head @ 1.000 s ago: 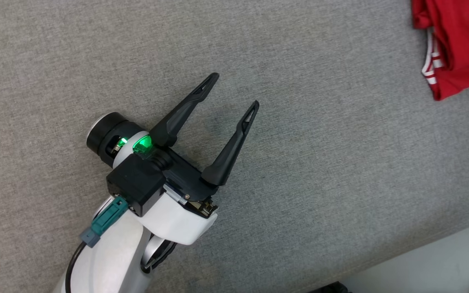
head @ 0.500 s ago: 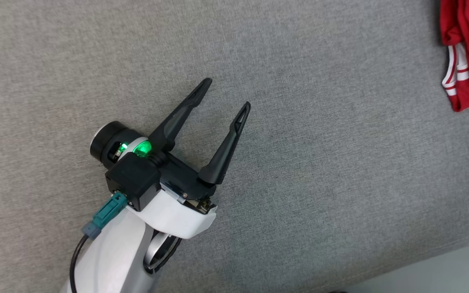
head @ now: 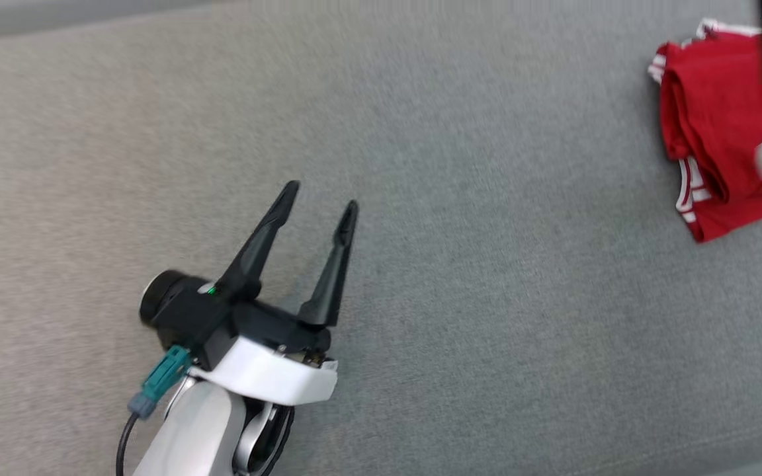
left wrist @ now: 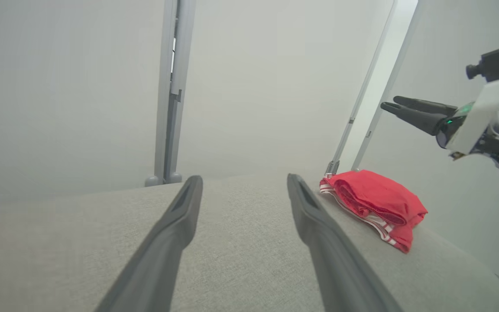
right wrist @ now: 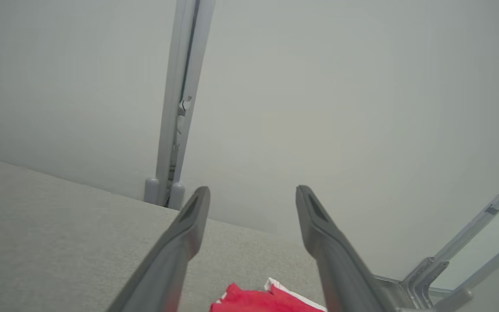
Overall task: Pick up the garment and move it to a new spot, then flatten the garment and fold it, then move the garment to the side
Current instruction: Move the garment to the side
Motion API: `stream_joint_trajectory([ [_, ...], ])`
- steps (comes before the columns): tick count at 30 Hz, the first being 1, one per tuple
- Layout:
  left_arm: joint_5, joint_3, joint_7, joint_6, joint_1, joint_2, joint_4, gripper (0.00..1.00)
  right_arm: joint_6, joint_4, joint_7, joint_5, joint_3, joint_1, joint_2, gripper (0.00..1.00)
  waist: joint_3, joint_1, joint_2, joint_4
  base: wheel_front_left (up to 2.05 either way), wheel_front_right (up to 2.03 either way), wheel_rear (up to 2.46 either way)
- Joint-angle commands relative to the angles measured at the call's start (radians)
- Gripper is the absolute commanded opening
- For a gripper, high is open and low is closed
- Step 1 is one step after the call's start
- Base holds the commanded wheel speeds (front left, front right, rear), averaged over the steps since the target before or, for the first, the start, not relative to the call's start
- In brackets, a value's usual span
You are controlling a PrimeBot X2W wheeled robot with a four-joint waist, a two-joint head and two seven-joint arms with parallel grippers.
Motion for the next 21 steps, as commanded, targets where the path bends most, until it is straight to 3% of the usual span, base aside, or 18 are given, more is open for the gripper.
stream_joint_trajectory([
  [1,0.004,0.034,-0.003,0.020,0.046,-0.004,-0.010,1.00,-0.001,-0.056,-0.012,0.021,0.003,0.087,0.040,1.00,-0.128,0.0000,0.0000,0.083,0.00,0.00,0.00],
  [7,0.051,0.089,-0.003,0.044,0.125,-0.002,-0.024,1.00,-0.001,-0.160,-0.021,-0.017,-0.024,0.275,0.126,1.00,-0.212,0.0000,0.0000,0.148,0.00,0.00,0.00],
  [21,0.062,0.206,-0.004,0.065,0.286,-0.020,0.002,1.00,-0.001,-0.396,-0.028,-0.163,-0.272,0.705,0.394,1.00,-0.345,0.0000,0.0000,0.233,0.00,0.00,0.00],
])
